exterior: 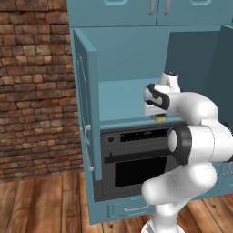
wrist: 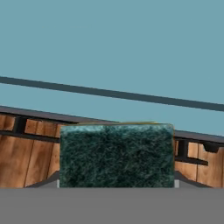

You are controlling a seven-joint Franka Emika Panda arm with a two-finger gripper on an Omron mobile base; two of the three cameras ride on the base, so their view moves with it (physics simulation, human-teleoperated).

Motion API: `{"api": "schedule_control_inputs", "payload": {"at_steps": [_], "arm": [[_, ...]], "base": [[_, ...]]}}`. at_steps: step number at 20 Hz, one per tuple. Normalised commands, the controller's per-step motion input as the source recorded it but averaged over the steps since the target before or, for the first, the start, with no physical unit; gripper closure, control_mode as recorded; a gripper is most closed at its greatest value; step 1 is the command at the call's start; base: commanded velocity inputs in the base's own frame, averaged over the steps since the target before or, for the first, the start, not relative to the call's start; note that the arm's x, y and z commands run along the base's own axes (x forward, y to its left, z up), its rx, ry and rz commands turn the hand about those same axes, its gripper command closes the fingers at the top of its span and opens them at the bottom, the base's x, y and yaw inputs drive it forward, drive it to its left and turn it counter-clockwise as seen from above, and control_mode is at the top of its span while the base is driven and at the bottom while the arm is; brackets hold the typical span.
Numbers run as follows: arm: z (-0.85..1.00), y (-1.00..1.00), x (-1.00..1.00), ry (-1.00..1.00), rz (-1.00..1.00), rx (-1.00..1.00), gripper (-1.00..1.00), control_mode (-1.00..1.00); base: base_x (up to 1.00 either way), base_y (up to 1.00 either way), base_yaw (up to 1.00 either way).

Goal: Pick up the sponge and sponge from the sink, and place them back in the cabinet, and close the cabinet doors.

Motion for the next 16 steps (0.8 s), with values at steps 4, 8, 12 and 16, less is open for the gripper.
{"api": "schedule_control_inputs", "payload": {"at_steps": [4,8,12,16], "arm": [[0.00,0.00,0.58,0.00,0.00,0.00,1.00,-1.00],[0.00,0.00,0.55,0.00,0.00,0.00,1.00,-1.00],[0.00,0.00,0.49,0.00,0.00,0.00,1.00,-1.00],[0.00,0.00,0.39,0.00,0.00,0.00,1.00,-1.00]], "base": [[0.00,0.00,0.00],[0.00,0.00,0.00],[0.00,0.00,0.00],[0.00,0.00,0.00]]}}
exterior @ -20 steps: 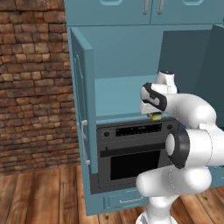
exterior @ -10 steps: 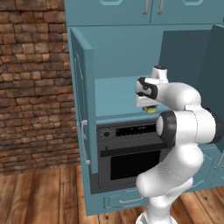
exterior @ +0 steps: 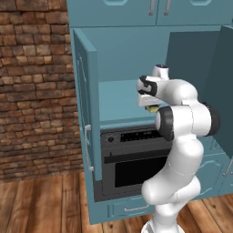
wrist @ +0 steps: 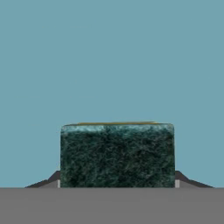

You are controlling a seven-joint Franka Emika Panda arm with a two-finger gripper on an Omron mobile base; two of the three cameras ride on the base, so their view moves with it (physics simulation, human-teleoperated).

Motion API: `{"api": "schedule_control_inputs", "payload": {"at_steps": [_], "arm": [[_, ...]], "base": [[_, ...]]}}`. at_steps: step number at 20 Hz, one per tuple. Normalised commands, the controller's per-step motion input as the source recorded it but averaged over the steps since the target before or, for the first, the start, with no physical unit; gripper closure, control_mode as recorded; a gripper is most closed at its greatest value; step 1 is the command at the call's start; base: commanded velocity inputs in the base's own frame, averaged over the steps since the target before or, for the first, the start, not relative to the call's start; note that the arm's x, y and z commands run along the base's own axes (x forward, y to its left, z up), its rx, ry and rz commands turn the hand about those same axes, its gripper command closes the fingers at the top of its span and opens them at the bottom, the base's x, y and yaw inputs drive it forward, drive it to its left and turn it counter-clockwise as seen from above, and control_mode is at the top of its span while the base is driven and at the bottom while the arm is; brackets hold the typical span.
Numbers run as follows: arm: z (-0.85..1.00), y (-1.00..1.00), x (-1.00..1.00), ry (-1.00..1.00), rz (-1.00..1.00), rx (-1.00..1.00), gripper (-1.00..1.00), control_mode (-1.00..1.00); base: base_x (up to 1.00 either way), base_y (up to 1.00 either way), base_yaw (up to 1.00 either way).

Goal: Pick up the sponge and sponge from the sink, and place them back in the cabinet, and close the cabinet doors.

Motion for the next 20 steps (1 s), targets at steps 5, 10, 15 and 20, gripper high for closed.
{"api": "schedule_control_inputs", "payload": {"at_steps": [5,10,15,20], "arm": [[0.00,0.00,0.35,0.00,0.00,0.00,1.00,-1.00],[-0.05,0.00,0.33,0.00,0.00,0.00,1.00,-1.00],[-0.21,0.00,0.25,0.00,0.00,0.00,1.00,-1.00],[-0.25,0.00,0.22,0.00,0.00,0.00,1.00,-1.00]], "base": [[0.00,0.00,0.00],[0.00,0.00,0.00],[0.00,0.00,0.00],[0.00,0.00,0.00]]}}
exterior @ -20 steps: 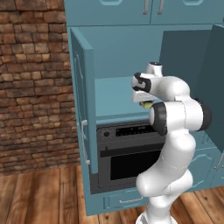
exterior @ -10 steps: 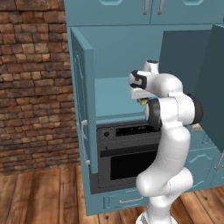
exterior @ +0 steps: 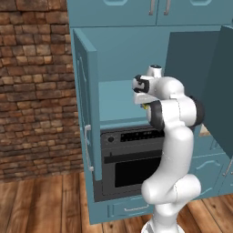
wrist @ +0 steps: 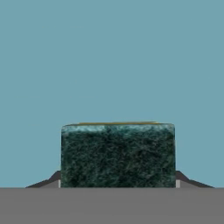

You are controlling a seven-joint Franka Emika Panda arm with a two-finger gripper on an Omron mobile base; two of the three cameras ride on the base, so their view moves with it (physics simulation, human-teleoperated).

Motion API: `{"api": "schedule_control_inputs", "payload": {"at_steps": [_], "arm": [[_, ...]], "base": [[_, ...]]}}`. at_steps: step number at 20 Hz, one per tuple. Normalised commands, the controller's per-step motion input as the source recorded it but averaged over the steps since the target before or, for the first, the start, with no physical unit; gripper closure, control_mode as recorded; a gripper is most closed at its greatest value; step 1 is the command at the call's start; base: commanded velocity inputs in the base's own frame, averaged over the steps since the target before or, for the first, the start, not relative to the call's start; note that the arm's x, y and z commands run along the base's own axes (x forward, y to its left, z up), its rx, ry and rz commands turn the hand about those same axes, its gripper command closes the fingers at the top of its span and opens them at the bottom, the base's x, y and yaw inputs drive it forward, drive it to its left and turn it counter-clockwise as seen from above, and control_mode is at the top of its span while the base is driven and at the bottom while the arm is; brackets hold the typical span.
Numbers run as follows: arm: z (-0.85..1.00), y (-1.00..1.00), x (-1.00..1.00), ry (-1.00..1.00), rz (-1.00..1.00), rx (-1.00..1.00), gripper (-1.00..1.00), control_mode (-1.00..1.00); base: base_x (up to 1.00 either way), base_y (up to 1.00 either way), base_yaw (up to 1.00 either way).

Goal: Pick up the sponge and sponge from the sink, and place them back in the cabinet, and close the cabinet doors.

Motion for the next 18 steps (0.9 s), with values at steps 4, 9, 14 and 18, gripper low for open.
{"api": "schedule_control_inputs", "payload": {"at_steps": [4,9,14,18], "arm": [[-0.17,0.00,0.23,0.00,0.00,0.00,1.00,-1.00],[-0.15,0.00,0.20,0.00,0.00,0.00,1.00,-1.00],[-0.15,0.00,0.16,0.00,0.00,0.00,1.00,-1.00],[-0.05,0.00,0.07,0.00,0.00,0.00,1.00,-1.00]], "base": [[0.00,0.00,0.00],[0.00,0.00,0.00],[0.00,0.00,0.00],[0.00,0.00,0.00]]}}
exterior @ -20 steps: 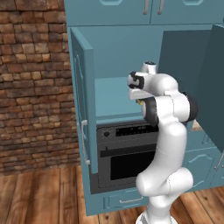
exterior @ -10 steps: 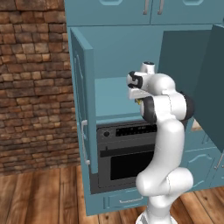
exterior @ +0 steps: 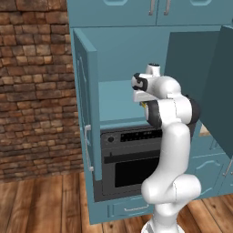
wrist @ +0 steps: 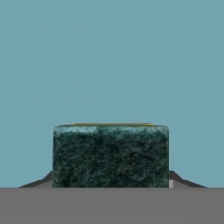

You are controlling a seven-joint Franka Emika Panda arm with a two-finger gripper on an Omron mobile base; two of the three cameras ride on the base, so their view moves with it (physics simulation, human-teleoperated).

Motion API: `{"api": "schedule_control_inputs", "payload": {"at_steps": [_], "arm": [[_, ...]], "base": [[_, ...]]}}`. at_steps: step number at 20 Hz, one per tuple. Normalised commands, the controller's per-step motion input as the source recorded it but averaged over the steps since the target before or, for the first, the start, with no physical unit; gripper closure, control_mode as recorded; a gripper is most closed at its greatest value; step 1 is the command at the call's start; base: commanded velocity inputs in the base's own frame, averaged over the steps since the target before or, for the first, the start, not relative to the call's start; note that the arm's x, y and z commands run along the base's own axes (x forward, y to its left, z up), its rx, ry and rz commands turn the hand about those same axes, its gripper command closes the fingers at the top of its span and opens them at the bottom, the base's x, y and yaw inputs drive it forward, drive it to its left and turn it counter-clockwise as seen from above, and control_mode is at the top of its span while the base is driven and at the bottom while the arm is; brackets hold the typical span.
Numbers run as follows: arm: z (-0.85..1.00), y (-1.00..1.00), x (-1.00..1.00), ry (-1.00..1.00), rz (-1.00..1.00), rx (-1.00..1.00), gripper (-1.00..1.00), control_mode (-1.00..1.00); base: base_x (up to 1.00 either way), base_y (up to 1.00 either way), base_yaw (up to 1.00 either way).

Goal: Pick up the sponge and sponge from the sink, and place them back in the cabinet, and close the cabinet doors.

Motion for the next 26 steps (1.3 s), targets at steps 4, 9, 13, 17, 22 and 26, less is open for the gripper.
{"api": "schedule_control_inputs", "payload": {"at_steps": [4,9,13,17,22,26], "arm": [[0.00,0.00,0.01,0.00,0.00,0.00,1.00,-1.00],[0.00,0.00,0.00,0.00,0.00,0.00,-1.00,-1.00],[0.00,0.00,0.00,0.00,0.00,0.00,-1.00,-1.00],[0.00,0.00,0.00,0.00,0.00,0.00,-1.00,-1.00],[0.00,0.00,0.00,-0.02,0.00,0.00,-1.00,-1.00],[0.01,0.00,-0.01,-0.01,0.00,0.00,-1.00,-1.00]], "base": [[0.00,0.00,0.00],[0.00,0.00,0.00],[0.00,0.00,0.00],[0.00,0.00,0.00],[0.00,0.00,0.00],[0.00,0.00,0.00]]}}
